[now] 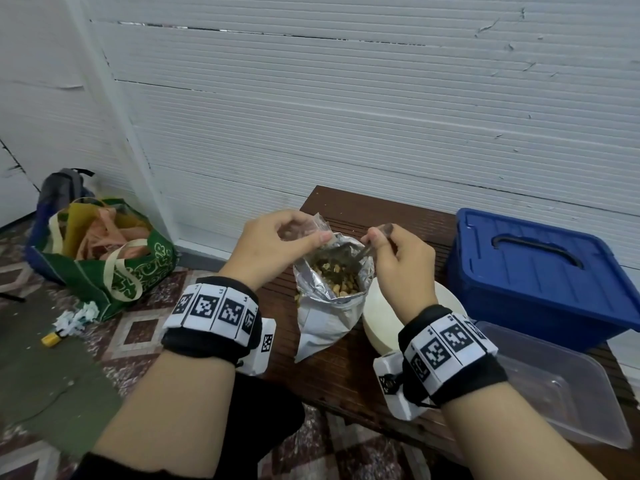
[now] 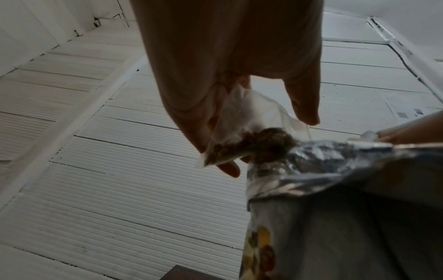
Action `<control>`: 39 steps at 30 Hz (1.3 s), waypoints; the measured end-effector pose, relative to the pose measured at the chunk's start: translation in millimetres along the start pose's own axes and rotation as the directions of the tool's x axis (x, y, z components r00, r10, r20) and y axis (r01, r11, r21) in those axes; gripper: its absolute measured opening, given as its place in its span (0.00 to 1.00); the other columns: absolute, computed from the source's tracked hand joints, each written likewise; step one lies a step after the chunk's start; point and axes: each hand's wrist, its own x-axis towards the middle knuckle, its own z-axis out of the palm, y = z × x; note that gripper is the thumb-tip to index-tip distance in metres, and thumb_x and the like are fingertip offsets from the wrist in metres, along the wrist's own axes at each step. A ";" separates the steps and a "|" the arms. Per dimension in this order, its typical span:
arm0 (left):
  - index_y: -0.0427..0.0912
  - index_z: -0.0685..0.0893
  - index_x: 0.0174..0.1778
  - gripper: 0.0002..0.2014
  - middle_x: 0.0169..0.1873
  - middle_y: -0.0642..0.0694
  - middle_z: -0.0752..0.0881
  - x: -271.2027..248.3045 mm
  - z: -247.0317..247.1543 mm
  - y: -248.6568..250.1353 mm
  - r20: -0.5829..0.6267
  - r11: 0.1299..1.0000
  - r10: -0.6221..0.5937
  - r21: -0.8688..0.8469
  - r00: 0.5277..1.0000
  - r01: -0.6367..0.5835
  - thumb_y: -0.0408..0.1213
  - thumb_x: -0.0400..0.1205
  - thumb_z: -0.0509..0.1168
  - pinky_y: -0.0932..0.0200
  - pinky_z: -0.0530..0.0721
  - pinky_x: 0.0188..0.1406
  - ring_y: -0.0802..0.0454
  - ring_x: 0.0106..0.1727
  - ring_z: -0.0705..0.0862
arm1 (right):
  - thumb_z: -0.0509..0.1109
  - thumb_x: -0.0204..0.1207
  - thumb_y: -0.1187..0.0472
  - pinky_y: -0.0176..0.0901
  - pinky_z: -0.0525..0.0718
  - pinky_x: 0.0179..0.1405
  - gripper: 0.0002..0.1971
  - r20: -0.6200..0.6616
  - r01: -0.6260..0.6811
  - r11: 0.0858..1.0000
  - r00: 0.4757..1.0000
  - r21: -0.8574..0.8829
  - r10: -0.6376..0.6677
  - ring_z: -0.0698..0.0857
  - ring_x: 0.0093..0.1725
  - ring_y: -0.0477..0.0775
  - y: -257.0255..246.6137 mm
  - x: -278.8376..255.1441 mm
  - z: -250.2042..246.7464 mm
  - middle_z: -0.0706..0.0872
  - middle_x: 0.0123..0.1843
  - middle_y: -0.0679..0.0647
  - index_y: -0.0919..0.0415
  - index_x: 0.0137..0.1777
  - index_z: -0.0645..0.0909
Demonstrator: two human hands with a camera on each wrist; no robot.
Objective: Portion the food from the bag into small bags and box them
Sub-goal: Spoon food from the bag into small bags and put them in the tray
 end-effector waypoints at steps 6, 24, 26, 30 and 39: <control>0.50 0.89 0.47 0.15 0.42 0.56 0.89 -0.7 1.5 -0.5 -0.008 1.000 0.011 0.028 1.000 -0.011 0.54 0.69 0.75 0.69 0.80 0.46 0.63 0.45 0.85 | 0.64 0.83 0.59 0.29 0.69 0.31 0.13 -0.133 -0.261 0.962 0.954 0.080 0.269 0.74 0.27 0.39 -0.4 1.7 -6.7 0.80 0.29 0.42 0.58 0.40 0.86; 0.53 0.87 0.56 0.22 0.44 0.59 0.88 -6.3 -2.6 5.2 0.044 0.988 0.011 0.153 0.999 -0.018 0.55 0.68 0.76 0.66 0.85 0.47 0.59 0.47 0.85 | 0.61 0.84 0.58 0.35 0.72 0.41 0.13 -0.333 -0.321 0.929 0.869 0.186 0.367 0.80 0.39 0.45 -18.9 34.1 -49.2 0.87 0.40 0.55 0.55 0.40 0.84; 0.53 0.86 0.57 0.22 0.43 0.61 0.86 -6.6 -1.6 7.1 0.055 0.983 0.022 0.180 0.998 -0.032 0.53 0.68 0.77 0.74 0.81 0.42 0.64 0.45 0.83 | 0.61 0.84 0.58 0.38 0.76 0.44 0.14 -0.313 -0.307 0.934 0.882 0.185 0.352 0.81 0.40 0.46 -23.1 35.2 -45.8 0.87 0.39 0.55 0.53 0.37 0.83; 0.51 0.87 0.57 0.23 0.42 0.65 0.84 -5.4 2.6 10.1 0.091 0.969 0.058 0.233 0.994 -0.078 0.53 0.67 0.78 0.82 0.75 0.38 0.75 0.41 0.80 | 0.62 0.84 0.56 0.36 0.76 0.38 0.13 -0.259 -0.293 0.945 0.911 0.146 0.322 0.81 0.35 0.43 -27.7 35.7 -34.7 0.88 0.38 0.55 0.54 0.40 0.84; 0.52 0.89 0.54 0.21 0.40 0.63 0.86 -3.1 10.4 10.6 0.143 0.958 0.062 0.269 0.988 -0.099 0.56 0.68 0.77 0.73 0.81 0.42 0.69 0.43 0.82 | 0.63 0.83 0.56 0.19 0.71 0.29 0.13 -0.138 -0.272 0.949 0.946 0.160 0.294 0.80 0.28 0.32 -32.2 34.5 -18.1 0.85 0.31 0.46 0.56 0.43 0.88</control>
